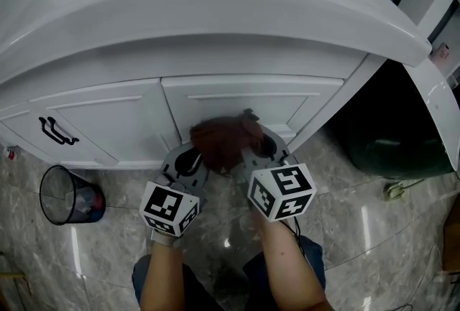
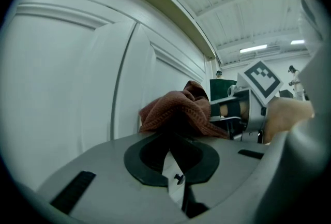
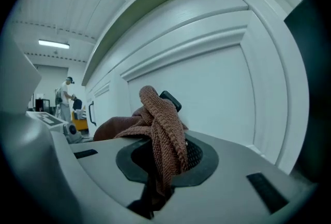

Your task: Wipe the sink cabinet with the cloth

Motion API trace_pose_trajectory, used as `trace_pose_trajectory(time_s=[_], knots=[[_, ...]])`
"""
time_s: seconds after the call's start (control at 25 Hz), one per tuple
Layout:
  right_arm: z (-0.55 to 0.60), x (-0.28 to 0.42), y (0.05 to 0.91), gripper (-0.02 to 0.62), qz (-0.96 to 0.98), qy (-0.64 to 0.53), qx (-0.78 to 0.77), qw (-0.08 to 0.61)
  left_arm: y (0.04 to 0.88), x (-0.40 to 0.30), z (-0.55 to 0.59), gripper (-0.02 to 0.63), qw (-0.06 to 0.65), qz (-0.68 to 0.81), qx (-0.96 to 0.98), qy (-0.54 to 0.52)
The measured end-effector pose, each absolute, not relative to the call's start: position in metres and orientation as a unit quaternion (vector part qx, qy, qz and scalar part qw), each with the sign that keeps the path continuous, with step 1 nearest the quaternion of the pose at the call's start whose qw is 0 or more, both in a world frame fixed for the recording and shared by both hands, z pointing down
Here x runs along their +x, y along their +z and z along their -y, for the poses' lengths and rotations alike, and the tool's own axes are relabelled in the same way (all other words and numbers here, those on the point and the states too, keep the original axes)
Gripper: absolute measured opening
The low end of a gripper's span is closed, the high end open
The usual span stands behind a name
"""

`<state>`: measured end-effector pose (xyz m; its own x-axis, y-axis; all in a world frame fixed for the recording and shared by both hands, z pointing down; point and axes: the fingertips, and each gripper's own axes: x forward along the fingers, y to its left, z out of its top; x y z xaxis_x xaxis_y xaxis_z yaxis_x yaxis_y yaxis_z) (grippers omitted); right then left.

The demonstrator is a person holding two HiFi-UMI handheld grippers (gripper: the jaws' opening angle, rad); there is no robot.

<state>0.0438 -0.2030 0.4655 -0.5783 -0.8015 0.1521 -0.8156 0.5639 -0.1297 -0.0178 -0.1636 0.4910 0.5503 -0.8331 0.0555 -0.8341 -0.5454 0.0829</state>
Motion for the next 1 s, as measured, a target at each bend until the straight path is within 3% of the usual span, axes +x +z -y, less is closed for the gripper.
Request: trace_pose_trajectory(time_s=[0.32, 0.68, 1.0], knots=[[0.206, 0.075, 0.472, 0.058, 0.876, 0.109, 0.460, 0.096, 0.491, -0.024, 0.166, 0.011, 0.055, 0.477, 0.877, -0.004], [0.198, 0.103, 0.460, 0.058, 0.870, 0.052, 0.450, 0.196, 0.489, -0.023, 0.167, 0.011, 0.060, 0.470, 0.880, -0.019], [0.161, 0.056, 0.480, 0.058, 0.925, 0.074, 0.275, 0.250, 0.487, -0.035, 0.166, 0.011, 0.060, 0.476, 0.877, -0.025]])
